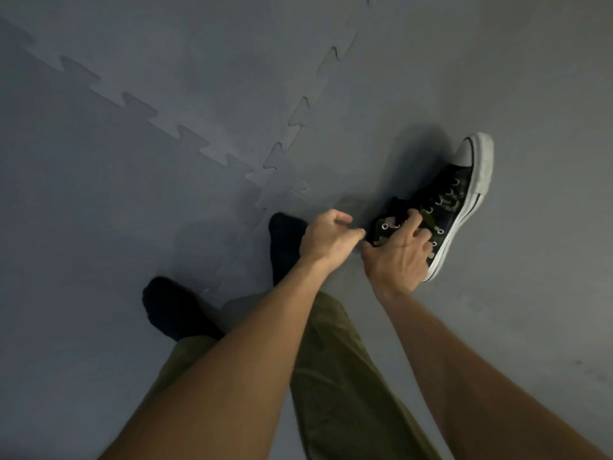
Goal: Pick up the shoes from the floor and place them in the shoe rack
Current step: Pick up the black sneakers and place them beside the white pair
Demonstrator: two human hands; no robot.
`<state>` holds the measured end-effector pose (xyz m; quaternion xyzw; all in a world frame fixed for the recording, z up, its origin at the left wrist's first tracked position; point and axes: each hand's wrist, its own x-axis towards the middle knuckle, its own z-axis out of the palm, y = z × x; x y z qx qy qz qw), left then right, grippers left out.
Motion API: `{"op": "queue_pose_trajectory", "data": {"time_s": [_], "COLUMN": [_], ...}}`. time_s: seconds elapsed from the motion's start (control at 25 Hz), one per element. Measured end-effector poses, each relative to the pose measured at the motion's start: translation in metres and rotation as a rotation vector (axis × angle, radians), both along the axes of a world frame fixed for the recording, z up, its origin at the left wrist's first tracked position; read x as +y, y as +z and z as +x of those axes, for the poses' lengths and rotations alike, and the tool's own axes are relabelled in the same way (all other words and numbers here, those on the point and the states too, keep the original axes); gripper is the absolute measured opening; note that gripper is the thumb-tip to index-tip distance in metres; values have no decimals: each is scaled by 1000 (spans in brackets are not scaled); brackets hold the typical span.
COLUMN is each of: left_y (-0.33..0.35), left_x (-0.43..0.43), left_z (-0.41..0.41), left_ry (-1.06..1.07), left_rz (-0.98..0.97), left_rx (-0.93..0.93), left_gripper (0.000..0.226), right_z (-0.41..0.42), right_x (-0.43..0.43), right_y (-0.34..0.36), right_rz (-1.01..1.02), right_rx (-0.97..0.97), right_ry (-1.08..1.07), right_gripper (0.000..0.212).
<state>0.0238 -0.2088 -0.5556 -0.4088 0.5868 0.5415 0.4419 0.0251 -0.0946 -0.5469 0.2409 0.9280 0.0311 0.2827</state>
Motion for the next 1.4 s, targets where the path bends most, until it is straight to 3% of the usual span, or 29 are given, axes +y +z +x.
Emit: {"op": "queue_pose_trajectory", "data": {"time_s": [0.12, 0.28, 0.44, 0.6, 0.76, 1.08, 1.2, 1.4], "left_y": [-10, -9, 16, 43, 80, 155, 166, 168], "left_x": [15, 18, -15, -83, -167, -297, -342, -396], "left_z": [3, 0, -8, -36, -39, -24, -24, -5], "left_ry": [-94, -96, 41, 245, 241, 591, 628, 645], "left_rz": [34, 60, 12, -67, -203, -393, -424, -450], "left_rx": [-18, 8, 50, 76, 111, 221, 242, 227], "left_gripper": [44, 44, 41, 31, 24, 23, 26, 24], "right_z": [4, 2, -20, -36, -46, -99, -113, -115], "right_x": [13, 10, -28, -102, -175, -331, -382, -449], "right_y": [-20, -5, 33, 70, 105, 161, 164, 165], "right_rz": [62, -68, -332, -548, -712, -842, -808, -754], "right_rx": [51, 235, 390, 415, 377, 114, 51, -218], "right_ry": [-5, -154, -147, -85, -20, 371, 386, 398], "right_gripper": [100, 65, 47, 45, 52, 57, 42, 24]}}
